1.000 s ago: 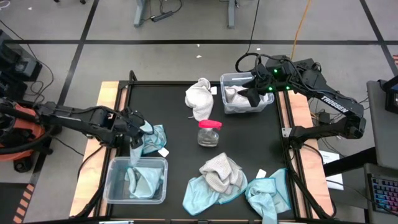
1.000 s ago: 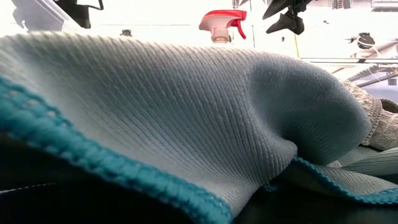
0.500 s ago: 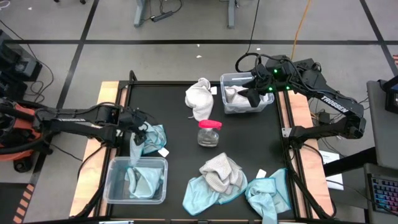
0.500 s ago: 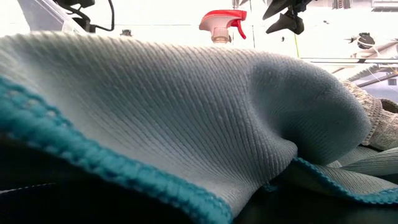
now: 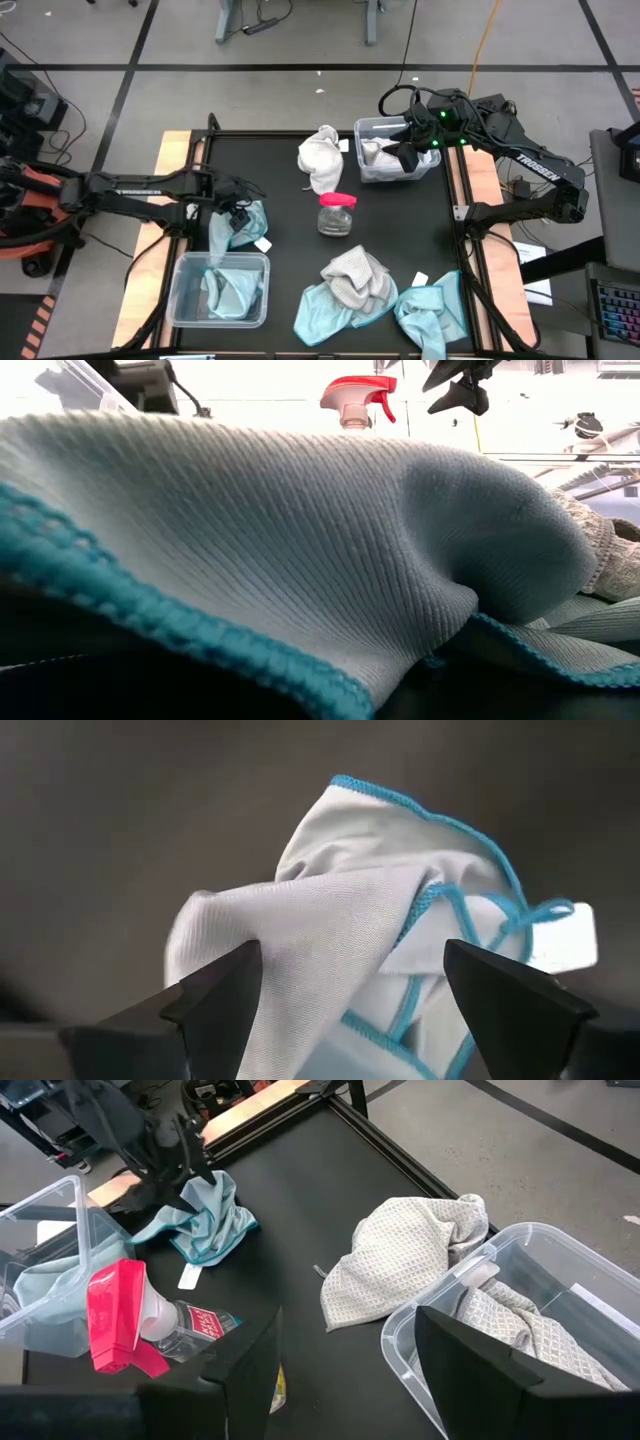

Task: Sort microfiber towel by color & place in baskets
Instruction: Put the blue towel into the bottom transparent bin

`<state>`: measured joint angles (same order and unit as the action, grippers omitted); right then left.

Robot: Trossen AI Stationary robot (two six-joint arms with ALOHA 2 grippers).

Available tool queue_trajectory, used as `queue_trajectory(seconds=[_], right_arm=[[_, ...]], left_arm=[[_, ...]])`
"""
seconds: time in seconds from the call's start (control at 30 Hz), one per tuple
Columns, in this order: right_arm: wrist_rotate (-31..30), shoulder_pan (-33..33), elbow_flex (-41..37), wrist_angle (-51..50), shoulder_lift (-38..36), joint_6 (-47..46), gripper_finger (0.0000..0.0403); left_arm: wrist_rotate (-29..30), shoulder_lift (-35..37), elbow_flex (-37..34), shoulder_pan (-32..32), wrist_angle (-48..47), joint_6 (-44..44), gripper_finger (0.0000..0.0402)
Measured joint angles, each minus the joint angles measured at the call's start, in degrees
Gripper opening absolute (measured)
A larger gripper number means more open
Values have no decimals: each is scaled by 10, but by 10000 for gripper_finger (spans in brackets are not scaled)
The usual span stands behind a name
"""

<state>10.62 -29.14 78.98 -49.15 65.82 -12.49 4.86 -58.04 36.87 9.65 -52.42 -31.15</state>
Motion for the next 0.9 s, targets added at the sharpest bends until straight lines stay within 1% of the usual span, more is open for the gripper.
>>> queue_trajectory(seconds=[0.1, 0.37, 0.53, 0.7, 0.8, 0.9], right_arm=[[0, 0, 0, 0, 0, 0, 219], [0, 0, 0, 0, 0, 6, 219], [0, 0, 0, 0, 0, 7, 219], [0, 0, 0, -3, 0, 8, 219], [0, 0, 0, -10, 0, 8, 219], [0, 0, 0, -10, 0, 8, 219]], left_arm=[[0, -26, -7, 6, 14, 0, 318], [-9, -113, -8, 16, 35, 35, 318], [-34, -176, -8, 16, 79, 45, 318], [-52, -216, -5, 16, 121, 62, 315], [-55, -231, -4, 17, 125, 74, 291], [-61, -238, -4, 16, 127, 91, 242]])
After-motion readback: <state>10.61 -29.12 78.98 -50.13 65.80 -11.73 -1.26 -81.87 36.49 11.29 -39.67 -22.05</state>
